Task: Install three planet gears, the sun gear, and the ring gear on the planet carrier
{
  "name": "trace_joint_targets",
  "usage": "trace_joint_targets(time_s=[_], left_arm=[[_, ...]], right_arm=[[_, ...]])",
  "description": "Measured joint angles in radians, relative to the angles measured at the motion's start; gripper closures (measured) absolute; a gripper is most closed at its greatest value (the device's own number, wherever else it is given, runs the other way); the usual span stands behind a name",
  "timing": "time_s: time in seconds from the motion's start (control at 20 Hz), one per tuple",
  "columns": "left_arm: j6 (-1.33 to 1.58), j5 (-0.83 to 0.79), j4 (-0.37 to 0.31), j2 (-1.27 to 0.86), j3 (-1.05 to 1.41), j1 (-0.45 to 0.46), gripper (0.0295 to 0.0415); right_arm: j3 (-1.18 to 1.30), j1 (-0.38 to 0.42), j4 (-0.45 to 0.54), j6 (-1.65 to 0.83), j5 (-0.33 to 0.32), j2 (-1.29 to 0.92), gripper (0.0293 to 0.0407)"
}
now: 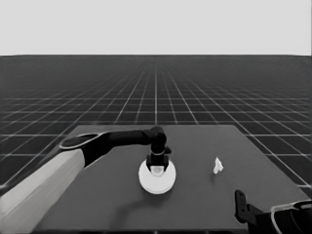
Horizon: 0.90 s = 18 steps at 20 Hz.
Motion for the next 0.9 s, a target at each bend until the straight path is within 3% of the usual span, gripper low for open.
trace_joint_targets(time_s=[0.9], left_arm=[[0.156,0.0,0.0,-0.001,-0.001,0.013,0.0362]], right_arm=[[0.0,0.0,0.0,0.0,0.0,0.0,0.0315]])
